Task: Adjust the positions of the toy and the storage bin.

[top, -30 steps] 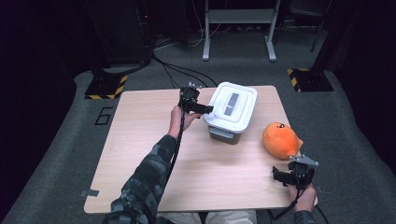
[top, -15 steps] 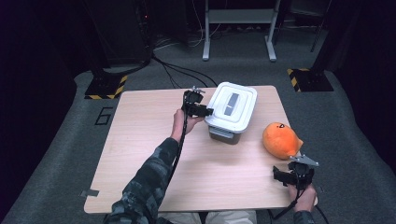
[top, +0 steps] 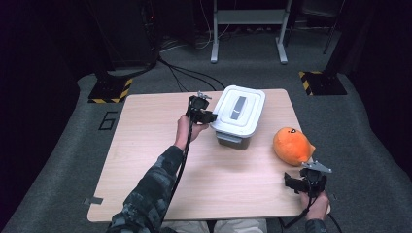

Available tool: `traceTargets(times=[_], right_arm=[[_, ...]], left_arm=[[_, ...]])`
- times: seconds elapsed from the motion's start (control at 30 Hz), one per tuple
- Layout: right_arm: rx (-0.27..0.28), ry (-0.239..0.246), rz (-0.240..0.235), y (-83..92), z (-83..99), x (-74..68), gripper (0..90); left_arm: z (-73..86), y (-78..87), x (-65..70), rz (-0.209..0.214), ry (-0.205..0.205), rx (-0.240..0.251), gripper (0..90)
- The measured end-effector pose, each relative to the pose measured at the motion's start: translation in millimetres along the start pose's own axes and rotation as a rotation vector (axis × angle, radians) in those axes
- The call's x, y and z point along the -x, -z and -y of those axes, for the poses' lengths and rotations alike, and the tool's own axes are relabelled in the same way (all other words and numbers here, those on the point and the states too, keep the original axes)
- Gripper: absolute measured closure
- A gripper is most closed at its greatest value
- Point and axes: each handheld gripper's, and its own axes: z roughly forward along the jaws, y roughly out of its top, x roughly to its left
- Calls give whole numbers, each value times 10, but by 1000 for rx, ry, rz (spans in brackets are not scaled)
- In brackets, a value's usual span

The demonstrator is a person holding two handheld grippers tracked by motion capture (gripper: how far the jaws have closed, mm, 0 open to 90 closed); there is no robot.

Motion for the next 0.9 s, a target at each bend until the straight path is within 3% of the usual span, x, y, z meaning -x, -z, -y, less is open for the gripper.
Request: traceTargets(times=[0.2, 0.9], right_arm=[[1, 0, 1, 0, 0, -1, 72], [1, 0, 3, 1, 0, -1, 74]], left_arm=[[10, 11, 18, -8, -1, 4, 681], [132, 229, -115, 12, -62, -49, 695]])
